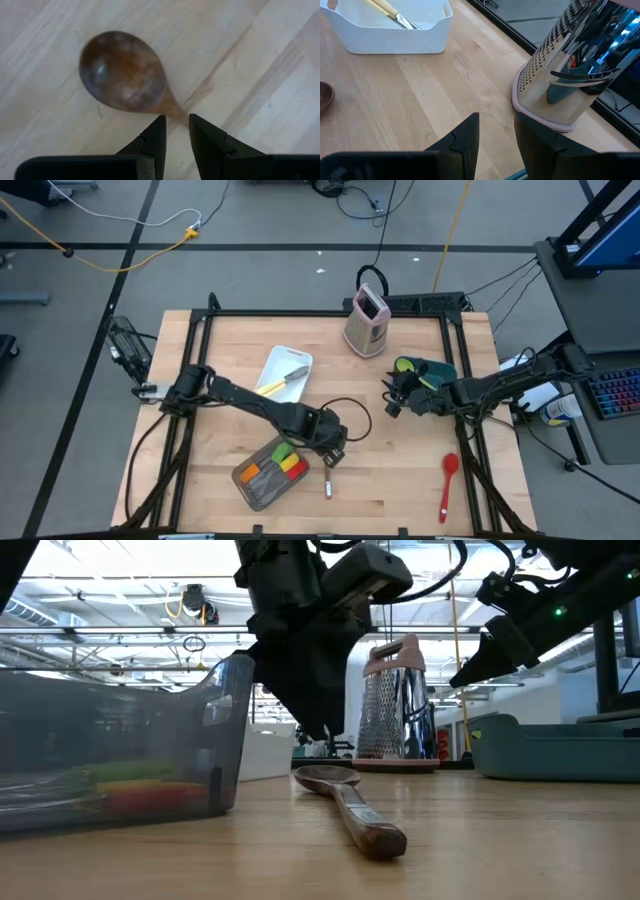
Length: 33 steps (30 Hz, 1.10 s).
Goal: Pick & Place Kitchen Items
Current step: Put the brown spoon into the blue bin
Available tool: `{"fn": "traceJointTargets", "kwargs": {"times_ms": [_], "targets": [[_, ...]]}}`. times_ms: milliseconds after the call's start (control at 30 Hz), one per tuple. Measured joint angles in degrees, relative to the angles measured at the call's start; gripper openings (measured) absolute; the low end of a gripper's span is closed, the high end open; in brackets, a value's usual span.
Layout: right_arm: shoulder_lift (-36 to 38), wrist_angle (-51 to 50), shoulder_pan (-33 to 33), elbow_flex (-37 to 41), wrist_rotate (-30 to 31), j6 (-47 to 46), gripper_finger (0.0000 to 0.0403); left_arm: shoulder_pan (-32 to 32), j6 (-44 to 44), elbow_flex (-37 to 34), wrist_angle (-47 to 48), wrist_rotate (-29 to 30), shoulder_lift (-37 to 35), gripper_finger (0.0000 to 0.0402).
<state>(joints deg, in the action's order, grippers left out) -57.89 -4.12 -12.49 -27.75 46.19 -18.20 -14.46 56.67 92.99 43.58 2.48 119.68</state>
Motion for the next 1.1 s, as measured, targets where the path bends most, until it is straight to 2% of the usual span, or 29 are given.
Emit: {"fn": "traceJointTargets", "kwargs": {"times_ms": [133,267,433,700,867,1100], "targets": [[0.02,-0.18,0.02,0.0,-1.93,-0.7,0.0116,0.61,-2.09,0.0,-0.01,-0.08,0.0,0.0086],[0.02,-0.39,0.02,0.0,-7.17,0.11,0.0116,0.63,2.82,0.0,-0.89,-1.36,0.0,0.0086],[0.02,-0.39,0.02,0.0,-7.41,0.94,0.0116,0.51,0.85,0.0,-0.53,-2.69,0.0,0.0089],[0.02,-0.42,0.0,0.0,-7.41,0.92,0.0116,0.57,-0.18,0.0,-0.36,-2.67,0.0,0.0154],[0.02,-0.42,0.02,0.0,-7.41,0.92,0.0116,-0.31,3.52,0.0,-1.48,-4.22,0.79,0.0197],[0.02,-0.56,0.0,0.04,-7.41,0.92,0.0116,-2.18,10.7,-0.04,-6.97,-6.26,4.66,0.0212]]}}
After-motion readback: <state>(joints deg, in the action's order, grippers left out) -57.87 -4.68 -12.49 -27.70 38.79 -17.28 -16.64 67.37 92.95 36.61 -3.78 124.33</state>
